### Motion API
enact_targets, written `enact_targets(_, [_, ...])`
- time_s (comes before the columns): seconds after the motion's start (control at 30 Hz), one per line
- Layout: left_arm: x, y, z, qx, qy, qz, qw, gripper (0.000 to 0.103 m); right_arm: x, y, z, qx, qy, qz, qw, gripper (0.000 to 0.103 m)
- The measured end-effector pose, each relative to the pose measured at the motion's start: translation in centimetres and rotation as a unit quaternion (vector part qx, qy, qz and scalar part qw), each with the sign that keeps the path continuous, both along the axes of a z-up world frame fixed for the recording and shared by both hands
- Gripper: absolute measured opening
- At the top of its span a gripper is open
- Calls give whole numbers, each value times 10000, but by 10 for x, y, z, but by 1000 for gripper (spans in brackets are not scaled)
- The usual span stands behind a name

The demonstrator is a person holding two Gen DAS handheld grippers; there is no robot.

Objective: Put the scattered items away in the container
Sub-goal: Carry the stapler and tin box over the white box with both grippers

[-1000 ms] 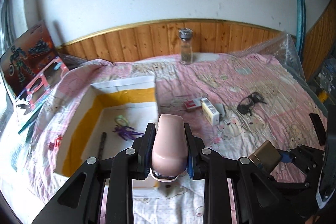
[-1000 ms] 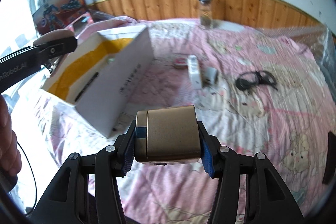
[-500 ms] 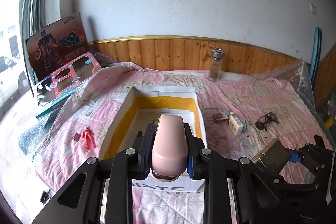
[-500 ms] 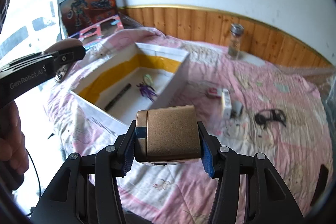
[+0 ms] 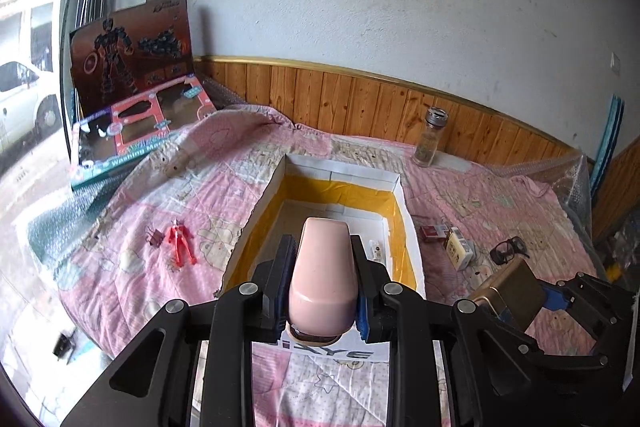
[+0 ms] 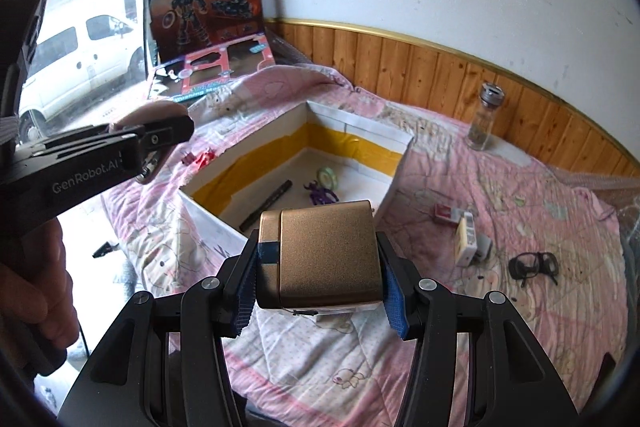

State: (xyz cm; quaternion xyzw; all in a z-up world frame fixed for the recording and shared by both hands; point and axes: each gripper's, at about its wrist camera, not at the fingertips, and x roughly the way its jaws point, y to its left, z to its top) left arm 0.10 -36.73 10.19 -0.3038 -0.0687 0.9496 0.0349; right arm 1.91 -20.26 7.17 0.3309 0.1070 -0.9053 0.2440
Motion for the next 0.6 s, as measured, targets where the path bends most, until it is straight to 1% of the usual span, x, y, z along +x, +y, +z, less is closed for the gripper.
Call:
enact_targets(0.17, [-9, -20, -8, 466, -192, -9, 9987, 27, -7, -14, 6, -75, -44, 108, 9999, 55])
enact_targets(0.3, [-18, -29, -13, 681, -285, -24, 9973, 27, -15, -25, 10, -135, -87, 186, 9997, 55])
enact_targets(0.4, [-25, -33, -16, 743, -329, -16, 9967, 27, -24, -31, 13, -153, -102, 225, 9996, 55])
enact_targets(0.6, [-39, -36, -19, 733, -361, 40, 9966, 27, -43, -40, 13, -158, -146, 262, 9994, 55])
